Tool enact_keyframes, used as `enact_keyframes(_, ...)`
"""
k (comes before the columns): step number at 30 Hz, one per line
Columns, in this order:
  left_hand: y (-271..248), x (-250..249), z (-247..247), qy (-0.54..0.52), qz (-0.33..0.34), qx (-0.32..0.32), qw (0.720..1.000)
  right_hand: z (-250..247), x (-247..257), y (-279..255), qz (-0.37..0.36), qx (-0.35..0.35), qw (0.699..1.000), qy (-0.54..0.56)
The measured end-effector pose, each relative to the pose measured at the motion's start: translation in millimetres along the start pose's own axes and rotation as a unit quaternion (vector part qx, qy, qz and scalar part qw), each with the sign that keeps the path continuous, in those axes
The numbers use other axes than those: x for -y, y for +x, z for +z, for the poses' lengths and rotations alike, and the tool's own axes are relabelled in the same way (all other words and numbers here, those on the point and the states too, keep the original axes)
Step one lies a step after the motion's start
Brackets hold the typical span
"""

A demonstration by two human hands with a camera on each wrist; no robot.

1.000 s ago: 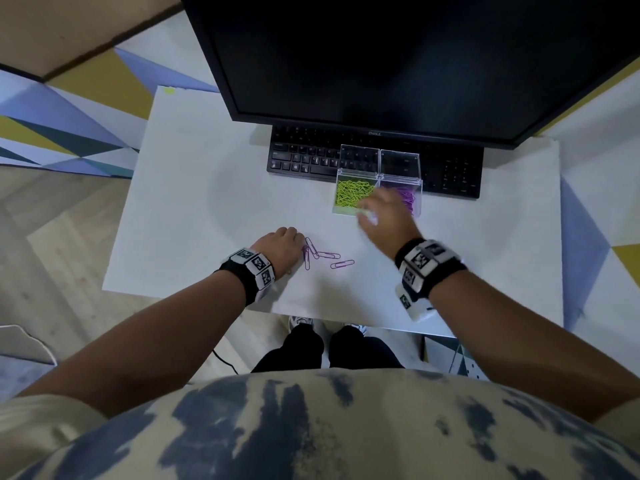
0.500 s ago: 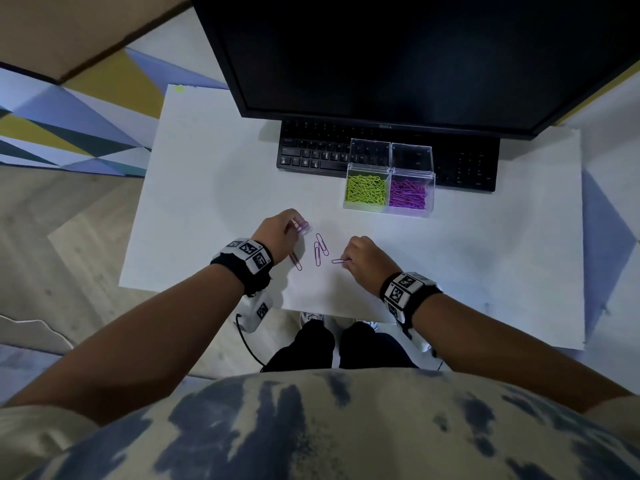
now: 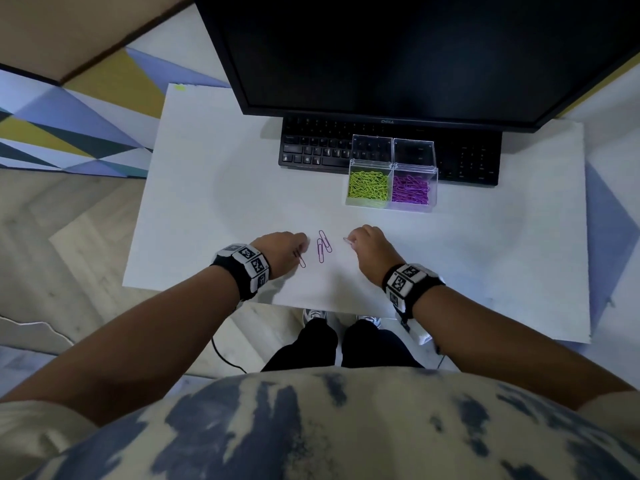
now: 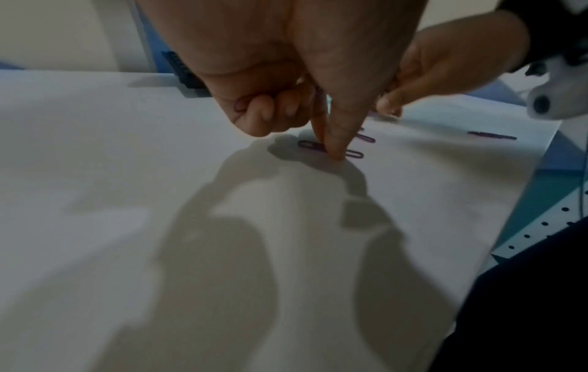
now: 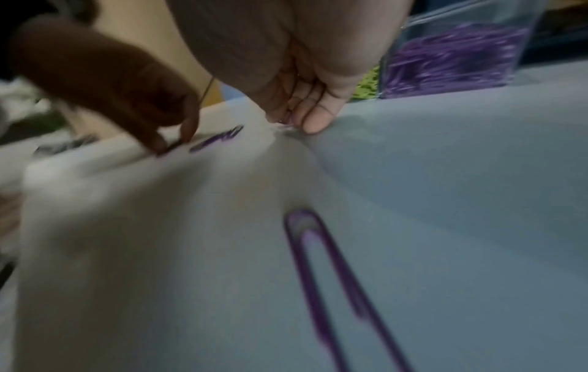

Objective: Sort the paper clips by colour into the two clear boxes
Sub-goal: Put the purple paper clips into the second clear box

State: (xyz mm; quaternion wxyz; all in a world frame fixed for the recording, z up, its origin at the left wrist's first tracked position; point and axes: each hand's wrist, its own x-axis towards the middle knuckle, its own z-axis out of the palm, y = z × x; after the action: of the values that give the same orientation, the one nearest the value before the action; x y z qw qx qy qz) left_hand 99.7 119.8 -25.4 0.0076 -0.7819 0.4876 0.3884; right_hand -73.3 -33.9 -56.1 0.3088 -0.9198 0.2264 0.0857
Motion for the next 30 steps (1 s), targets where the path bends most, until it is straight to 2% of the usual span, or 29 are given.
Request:
enact_keyframes(4,2,2,4,0.038,0.016,-0.002,0.999,-26,2,2,0.110,-0.033,0.983,0.146)
enact_keyframes(7,4,3,6,0.033,0.014,-0.012,0.999,-38,-5,-2,0.205,-0.024,0.932,0.297)
enact_keyframes(9,5,3,9,0.024,0.023,-0.016,0.999,-43,-10,-6,0.244,-0.008,0.907,0.344)
enact_keyframes(11,6,2,12,0.004,0.030,-0.020,0.999,-47,-18,-11,0.236,0.016,0.928,0.287)
enact_keyframes(14,7,-5,12,-0.082,0.028,-0.042,0.995,-51,-29,-28,0.187,0.086,0.970,0.132)
enact_keyframes(17,10,-15,7,-0.184,0.013,-0.075,0.980,-51,-33,-48,0.145,0.200,0.969,0.009)
enact_keyframes(18,12,-18,5,-0.203,0.004,-0.080,0.976,-50,-33,-53,0.136,0.218,0.966,-0.022)
enact_keyframes(22,17,-30,-2,-0.213,-0.011,-0.097,0.972,-38,-31,-64,0.116,0.206,0.968,-0.078)
enact_keyframes(27,19,-33,-2,-0.243,-0.027,-0.112,0.963,-32,-27,-67,0.103,0.204,0.972,-0.050)
enact_keyframes(30,20,-32,1,-0.294,-0.041,-0.113,0.948,-32,-25,-68,0.102,0.199,0.974,-0.030)
